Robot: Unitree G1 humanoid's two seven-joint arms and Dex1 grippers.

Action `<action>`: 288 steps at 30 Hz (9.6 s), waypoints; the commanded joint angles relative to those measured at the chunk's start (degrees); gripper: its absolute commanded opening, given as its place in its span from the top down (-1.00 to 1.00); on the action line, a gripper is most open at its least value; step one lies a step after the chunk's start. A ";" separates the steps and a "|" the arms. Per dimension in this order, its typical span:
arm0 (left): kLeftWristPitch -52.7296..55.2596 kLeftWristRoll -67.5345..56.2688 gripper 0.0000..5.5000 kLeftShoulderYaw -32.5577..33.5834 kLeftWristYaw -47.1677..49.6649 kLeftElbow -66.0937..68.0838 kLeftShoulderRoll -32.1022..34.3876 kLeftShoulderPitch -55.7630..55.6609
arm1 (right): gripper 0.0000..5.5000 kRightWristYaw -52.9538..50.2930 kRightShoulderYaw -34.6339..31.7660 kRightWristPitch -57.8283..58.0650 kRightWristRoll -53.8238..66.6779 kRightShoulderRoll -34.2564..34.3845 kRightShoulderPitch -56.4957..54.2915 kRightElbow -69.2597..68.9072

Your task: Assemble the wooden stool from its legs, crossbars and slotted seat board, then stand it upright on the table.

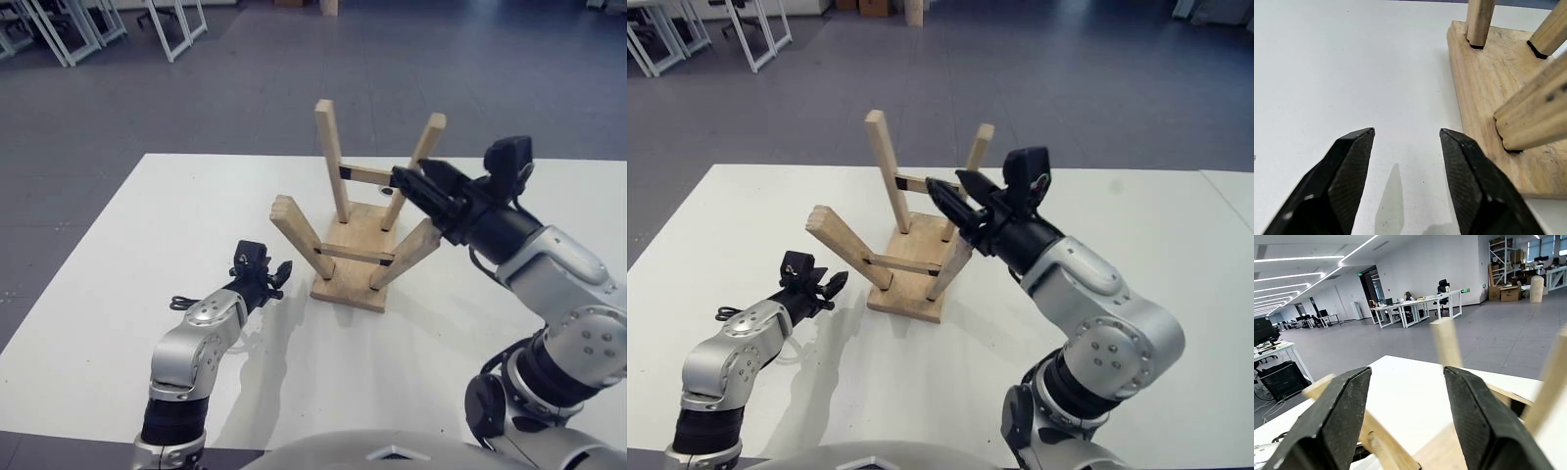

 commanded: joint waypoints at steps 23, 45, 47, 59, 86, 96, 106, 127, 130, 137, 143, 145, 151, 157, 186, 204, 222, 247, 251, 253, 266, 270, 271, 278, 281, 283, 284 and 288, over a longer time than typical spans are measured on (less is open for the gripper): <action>13.92 -15.46 0.09 5.97 -8.42 -18.36 3.94 -0.82 | 0.01 23.34 29.99 -30.21 -23.07 -39.71 10.62 23.10; 14.46 -30.71 0.09 14.62 -19.10 -18.16 17.66 -6.30 | 0.01 25.63 44.21 -33.80 -31.00 -22.80 -4.31 27.76; 14.46 -33.36 0.09 15.08 -17.63 -18.39 16.40 -8.23 | 0.01 25.07 42.67 -33.62 -31.08 -23.32 -3.52 27.78; 12.22 -33.54 0.09 10.06 -13.42 -14.79 16.12 -16.43 | 0.01 33.77 26.37 -22.92 -18.30 -34.75 9.85 17.93; -0.81 -27.63 0.50 3.85 -51.59 5.54 32.47 -23.33 | 0.03 66.90 15.27 -32.31 -7.77 -52.57 -1.87 46.67; -3.89 -23.83 0.50 1.73 -58.02 9.31 32.89 -25.40 | 0.03 65.53 16.08 -29.91 -3.85 -51.54 -5.45 41.20; -4.53 -22.11 0.50 1.14 -59.63 10.14 32.79 -26.35 | 0.03 67.50 22.66 -37.55 -12.07 -50.11 -9.26 49.76; -5.35 -21.05 0.50 0.13 -60.91 12.03 31.68 -27.17 | 0.50 68.80 25.10 -33.31 -8.30 -42.66 -8.55 48.48; -0.86 -23.48 0.50 -0.09 -62.76 11.88 33.51 -26.43 | 0.50 67.44 22.38 -28.32 -3.34 -43.79 -5.40 40.80; 6.55 -23.92 0.50 1.73 -52.66 5.93 33.55 -22.60 | 0.50 55.01 17.08 -15.17 3.00 -43.39 -3.14 29.82; 10.20 -28.48 0.50 5.64 -47.21 5.13 31.19 -20.91 | 0.50 49.72 16.73 -13.53 3.02 -45.36 -0.73 25.96; 11.72 -32.25 0.50 7.45 -47.63 5.01 30.45 -20.49 | 0.50 51.15 18.08 -11.63 4.15 -47.33 -0.37 26.06; 12.40 -41.93 0.50 11.32 -52.61 4.12 28.43 -15.74 | 0.50 53.09 17.63 -10.75 8.12 -48.57 1.31 27.07; 19.61 -48.45 0.50 10.82 -55.35 7.81 31.41 -15.28 | 0.50 56.42 16.44 -0.73 18.24 -50.10 -0.82 32.75; 15.01 -34.63 -0.46 10.78 -50.28 50.41 28.07 -37.48 | -0.43 45.22 26.17 11.79 29.11 -50.01 -17.77 63.24; 3.47 -32.76 -0.47 33.51 -71.30 -12.83 38.12 28.06 | -0.43 81.70 28.38 -52.52 -7.33 -63.25 14.80 53.33; -11.81 -18.17 -0.47 10.84 -64.55 -19.78 36.86 28.80 | -0.43 77.25 25.91 -47.41 -7.12 -55.46 16.11 39.74; -15.07 -13.25 0.32 2.96 -54.50 -10.44 33.16 15.83 | -0.43 67.74 29.18 -50.86 -12.40 -50.15 28.05 28.36; -14.68 -14.58 0.32 3.56 -54.80 -10.37 33.39 15.43 | -0.43 67.87 30.28 -54.06 -15.29 -50.26 28.88 31.61; -14.33 -15.36 0.33 3.77 -55.10 -10.55 33.50 15.46 | -0.36 67.70 30.27 -54.36 -15.67 -49.89 28.54 32.18; -15.01 -15.92 0.38 3.97 -58.04 -8.91 35.12 17.23 | 0.30 69.14 25.17 -36.49 -1.82 -51.68 18.28 25.62; -14.78 -17.11 0.42 4.81 -58.58 -7.63 35.57 15.89 | 0.34 69.87 24.59 -31.48 1.53 -52.96 16.81 24.71; -15.05 -17.74 0.42 5.38 -58.71 -7.43 35.38 15.36 | 0.34 69.80 24.69 -30.89 1.35 -53.31 16.89 24.70; 2.78 -32.86 0.43 9.13 -53.56 -7.66 38.46 5.02 | 0.34 63.55 22.80 -16.66 9.63 -53.09 12.90 20.98; 12.05 -39.14 0.43 9.23 -50.67 -6.42 39.64 1.43 | 0.34 58.27 20.94 -10.30 12.94 -51.33 9.09 21.38; 19.42 -47.12 0.43 9.76 -48.38 -3.97 39.65 -1.36 | 0.34 56.83 18.93 -4.24 17.72 -50.45 5.17 23.61; 23.14 -52.69 0.43 9.91 -47.77 -1.72 40.05 -3.22 | 0.34 56.73 18.20 -0.04 20.54 -50.34 3.19 25.14; 26.82 -60.82 0.43 11.22 -48.32 0.12 41.73 -7.08 | 0.34 58.94 17.95 12.79 33.20 -52.18 -1.97 30.71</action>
